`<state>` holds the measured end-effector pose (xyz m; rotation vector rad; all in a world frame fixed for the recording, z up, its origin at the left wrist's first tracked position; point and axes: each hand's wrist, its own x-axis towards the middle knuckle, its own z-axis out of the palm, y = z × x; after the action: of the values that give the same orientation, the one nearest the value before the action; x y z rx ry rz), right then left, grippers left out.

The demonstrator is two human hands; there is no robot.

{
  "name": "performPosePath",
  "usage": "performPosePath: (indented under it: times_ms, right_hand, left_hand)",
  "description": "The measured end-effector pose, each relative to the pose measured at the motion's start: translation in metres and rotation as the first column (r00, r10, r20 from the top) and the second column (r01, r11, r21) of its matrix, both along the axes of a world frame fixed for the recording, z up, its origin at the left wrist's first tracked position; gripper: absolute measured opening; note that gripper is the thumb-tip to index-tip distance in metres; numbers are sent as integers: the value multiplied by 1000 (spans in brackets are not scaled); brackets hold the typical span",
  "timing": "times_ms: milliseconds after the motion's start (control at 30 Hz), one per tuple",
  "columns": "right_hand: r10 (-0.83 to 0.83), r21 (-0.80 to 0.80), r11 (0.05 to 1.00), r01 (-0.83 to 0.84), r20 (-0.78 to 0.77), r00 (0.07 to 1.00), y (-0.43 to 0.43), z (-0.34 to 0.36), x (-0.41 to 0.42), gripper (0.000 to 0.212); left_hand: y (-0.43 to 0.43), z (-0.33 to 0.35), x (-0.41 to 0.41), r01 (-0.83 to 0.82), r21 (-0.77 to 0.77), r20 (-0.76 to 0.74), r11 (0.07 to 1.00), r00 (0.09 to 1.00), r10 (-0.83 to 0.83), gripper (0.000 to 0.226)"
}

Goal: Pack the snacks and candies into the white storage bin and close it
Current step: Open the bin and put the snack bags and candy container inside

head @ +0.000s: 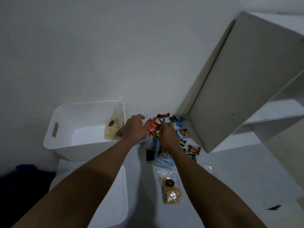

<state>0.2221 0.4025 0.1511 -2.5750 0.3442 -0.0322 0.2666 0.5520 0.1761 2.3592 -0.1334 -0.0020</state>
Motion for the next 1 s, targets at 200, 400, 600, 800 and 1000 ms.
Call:
performPosePath:
  times_ms: [200,400,600,800,1000]
  right_hand:
    - [-76,74,993,88,-153,985,-102,-41,-59,41]
    - [-174,70,975,210,-339,925,-193,-95,-131,47]
    - [-302,126,908,399,-462,834,-231,-126,-170,70]
    - [-386,230,812,537,-478,789,-231,-139,-176,82]
    - [-365,344,807,479,-347,864,-224,-131,-180,37]
  left_hand:
    - [-92,-41,-75,61,135,-260,989,965,-24,36]
    - [-128,-106,-151,32,347,-395,937,911,115,57]
    - [-141,-141,-198,28,389,-511,921,838,191,51]
    - [-142,-153,-213,33,469,-467,882,858,216,72]
    - [-139,-151,-221,-58,416,-443,908,859,258,67]
